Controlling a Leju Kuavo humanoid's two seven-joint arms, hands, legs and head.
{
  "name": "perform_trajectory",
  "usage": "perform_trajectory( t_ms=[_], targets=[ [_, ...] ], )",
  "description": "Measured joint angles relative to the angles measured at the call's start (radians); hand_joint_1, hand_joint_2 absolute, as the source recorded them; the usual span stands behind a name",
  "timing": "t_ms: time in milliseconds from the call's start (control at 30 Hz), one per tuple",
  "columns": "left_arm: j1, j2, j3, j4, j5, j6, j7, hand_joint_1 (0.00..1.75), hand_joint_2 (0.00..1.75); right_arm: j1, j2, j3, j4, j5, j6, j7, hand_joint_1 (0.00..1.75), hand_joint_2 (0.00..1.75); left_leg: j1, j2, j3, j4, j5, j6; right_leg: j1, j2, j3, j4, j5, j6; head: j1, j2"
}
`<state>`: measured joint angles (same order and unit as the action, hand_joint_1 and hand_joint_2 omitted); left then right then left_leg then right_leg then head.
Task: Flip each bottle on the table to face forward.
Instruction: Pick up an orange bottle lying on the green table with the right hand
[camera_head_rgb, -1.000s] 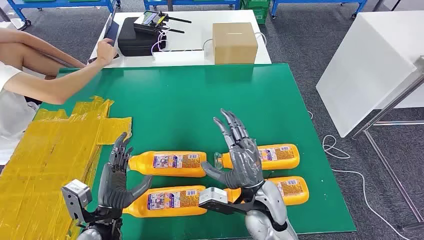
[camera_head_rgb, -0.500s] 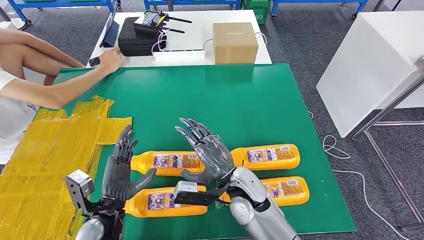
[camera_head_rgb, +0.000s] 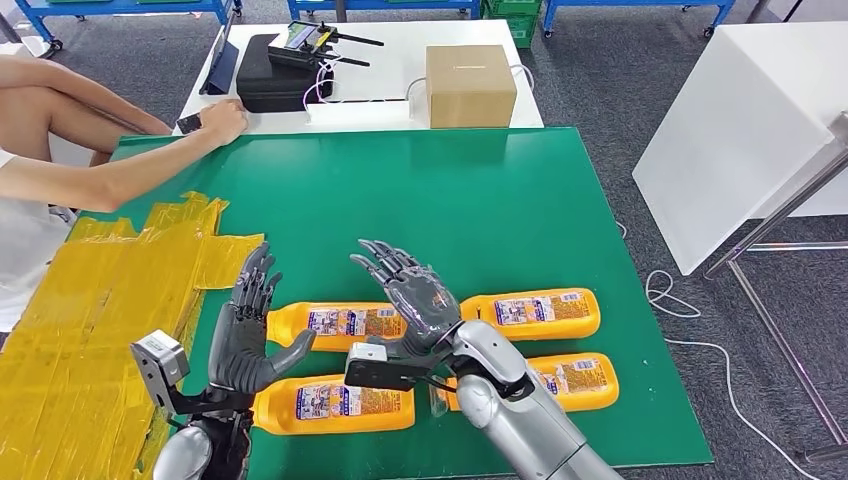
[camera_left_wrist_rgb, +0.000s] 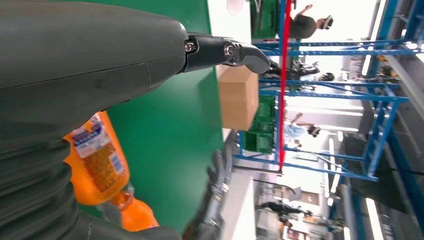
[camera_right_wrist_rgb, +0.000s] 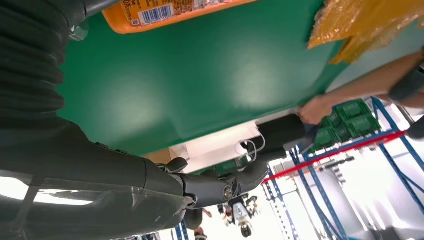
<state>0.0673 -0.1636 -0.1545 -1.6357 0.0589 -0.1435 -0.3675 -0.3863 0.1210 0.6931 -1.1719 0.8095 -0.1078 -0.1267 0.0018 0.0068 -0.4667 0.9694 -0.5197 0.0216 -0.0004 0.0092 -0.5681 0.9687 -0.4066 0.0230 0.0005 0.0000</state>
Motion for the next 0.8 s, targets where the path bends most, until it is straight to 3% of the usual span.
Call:
perform_trajectory(
  t_ms=[567, 800],
  targets=[
    [-0.026, -0.006, -0.002, 0.021, 0.015, -0.016, -0.007, 0.0, 1.75, -0.058, 0.036, 0.001, 0.132, -0.012, 0.02, 0.0, 0.0, 1.75, 0.0, 0.0, 0.0, 0.0, 0.0, 0.0, 0.0, 0.0, 0.0, 0.0, 0.0, 0.0, 0.0, 0.0],
    [-0.054, -0.009, -0.004, 0.038, 0.051, -0.05, -0.029, 0.0, 1.75, -0.102, 0.08, 0.002, 0.235, -0.046, 0.058, -0.004, 0.0, 1.75, 0.0, 0.0, 0.0, 0.0, 0.0, 0.0, 0.0, 0.0, 0.0, 0.0, 0.0, 0.0, 0.0, 0.0]
  ],
)
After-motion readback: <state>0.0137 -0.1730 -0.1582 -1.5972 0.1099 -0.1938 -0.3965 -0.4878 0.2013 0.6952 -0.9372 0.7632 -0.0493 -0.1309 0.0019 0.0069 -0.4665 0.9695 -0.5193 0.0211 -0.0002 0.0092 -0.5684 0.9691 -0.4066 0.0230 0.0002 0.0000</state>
